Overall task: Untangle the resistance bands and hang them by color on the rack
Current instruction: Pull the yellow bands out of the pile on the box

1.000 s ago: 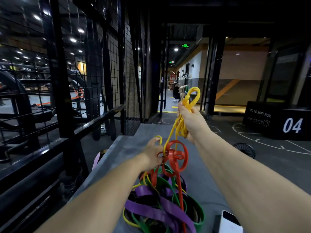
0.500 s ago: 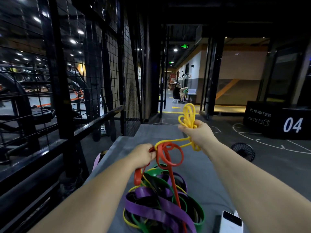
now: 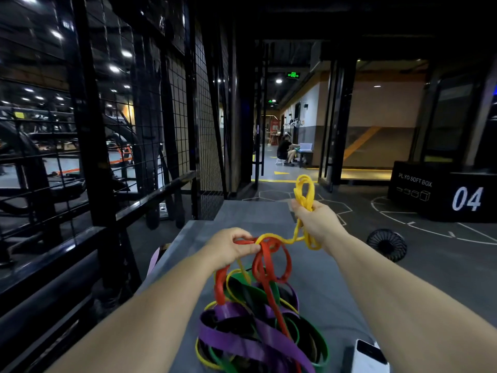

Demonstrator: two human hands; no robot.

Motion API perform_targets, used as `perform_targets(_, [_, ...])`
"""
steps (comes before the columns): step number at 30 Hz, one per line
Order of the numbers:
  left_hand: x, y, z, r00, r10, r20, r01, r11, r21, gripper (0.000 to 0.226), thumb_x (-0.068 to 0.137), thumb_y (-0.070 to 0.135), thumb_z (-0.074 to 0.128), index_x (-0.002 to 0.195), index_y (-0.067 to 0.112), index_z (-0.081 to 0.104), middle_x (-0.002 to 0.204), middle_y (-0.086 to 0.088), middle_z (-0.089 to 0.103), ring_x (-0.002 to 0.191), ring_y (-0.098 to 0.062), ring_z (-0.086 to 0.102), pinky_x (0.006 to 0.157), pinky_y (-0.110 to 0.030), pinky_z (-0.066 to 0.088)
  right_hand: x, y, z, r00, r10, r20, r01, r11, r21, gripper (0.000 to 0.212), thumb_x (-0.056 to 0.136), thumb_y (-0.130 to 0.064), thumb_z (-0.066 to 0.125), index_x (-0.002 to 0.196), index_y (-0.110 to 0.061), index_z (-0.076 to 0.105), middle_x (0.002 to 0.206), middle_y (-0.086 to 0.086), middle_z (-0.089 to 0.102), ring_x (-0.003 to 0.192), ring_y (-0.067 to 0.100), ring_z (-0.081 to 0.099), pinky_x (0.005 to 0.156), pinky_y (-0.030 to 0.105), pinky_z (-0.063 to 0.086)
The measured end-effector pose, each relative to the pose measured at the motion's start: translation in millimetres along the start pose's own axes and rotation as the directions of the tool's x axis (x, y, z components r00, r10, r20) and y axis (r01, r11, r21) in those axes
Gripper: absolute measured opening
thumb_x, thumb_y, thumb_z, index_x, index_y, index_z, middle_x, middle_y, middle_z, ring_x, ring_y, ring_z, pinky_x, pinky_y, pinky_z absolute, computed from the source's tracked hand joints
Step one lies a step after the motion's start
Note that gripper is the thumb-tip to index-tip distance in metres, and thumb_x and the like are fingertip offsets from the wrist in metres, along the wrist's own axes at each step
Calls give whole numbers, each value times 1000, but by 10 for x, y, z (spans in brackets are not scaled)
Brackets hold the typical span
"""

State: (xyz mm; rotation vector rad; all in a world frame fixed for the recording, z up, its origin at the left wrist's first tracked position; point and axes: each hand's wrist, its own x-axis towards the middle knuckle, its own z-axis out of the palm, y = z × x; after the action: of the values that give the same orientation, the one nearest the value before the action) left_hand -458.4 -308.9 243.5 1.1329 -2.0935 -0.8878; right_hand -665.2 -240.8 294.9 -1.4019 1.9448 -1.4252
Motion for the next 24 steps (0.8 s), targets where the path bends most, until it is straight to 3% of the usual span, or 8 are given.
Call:
perform_targets(3, [57, 25, 65, 989, -55, -139, 70, 993, 100, 32, 81, 52, 68, 86, 21, 62, 84, 5, 62, 85, -15, 59, 72, -29, 41, -52, -25, 35, 995, -12, 98, 18, 998, -64, 38, 92, -56, 53, 77, -22, 61, 71, -2, 64, 75, 20, 60, 76, 35, 47])
perform_targets(6, [58, 91, 101, 971, -94, -219, 119, 988, 103, 46, 87, 60, 54, 68, 20, 43, 62, 3, 44, 63, -18, 47, 58, -32, 30, -92, 30, 73, 990, -6, 143, 25, 992, -127, 40, 91, -59, 50, 79, -23, 63, 76, -2, 69, 81, 18, 63, 78, 34, 48])
perform_targets(9, [87, 99, 91, 941, -173, -291, 183, 983, 10, 45, 87, 59, 55, 68, 19, 44, 63, 1, 47, 69, -22, 53, 59, -32, 33, -117, 80, 114, 988, 25, 155, -4, 991, -135, 49, 93, -61, 45, 82, -18, 64, 79, -2, 69, 81, 18, 62, 77, 34, 47])
perform_targets(13, [125, 18, 77, 914, -214, -343, 253, 965, 72, 46, 81, 65, 57, 73, 20, 51, 71, 1, 58, 79, -25, 61, 66, -33, 42, -134, 45, 136, 986, 80, 149, -93, 992, 87, 55, 93, -62, 43, 82, -12, 63, 77, 2, 69, 75, 19, 60, 81, 37, 47])
perform_targets(17, [138, 28, 68, 881, -301, -366, 368, 921, 129, 52, 80, 71, 52, 75, 20, 52, 75, -1, 59, 75, -23, 59, 64, -32, 43, -101, 13, 133, 991, 88, 103, -106, 976, 189, 56, 90, -64, 46, 73, -13, 62, 75, 4, 68, 77, 24, 62, 87, 45, 51])
perform_targets(20, [141, 56, 42, 857, -335, -392, 424, 890, 166, 63, 77, 78, 47, 82, 16, 56, 84, -6, 65, 84, -29, 62, 67, -32, 45, -81, -36, 106, 994, 97, 51, -108, 953, 284, 53, 89, -64, 49, 73, -14, 61, 72, 3, 65, 71, 21, 59, 81, 42, 52])
perform_targets(24, [166, 41, -2, 860, -366, -357, 434, 891, 131, 68, 76, 82, 42, 76, 14, 50, 68, -5, 56, 80, -33, 63, 69, -35, 53, -50, -106, 54, 991, 109, -71, -78, 934, 349, 53, 91, -61, 49, 74, -13, 62, 73, 5, 65, 64, 17, 55, 66, 33, 47])
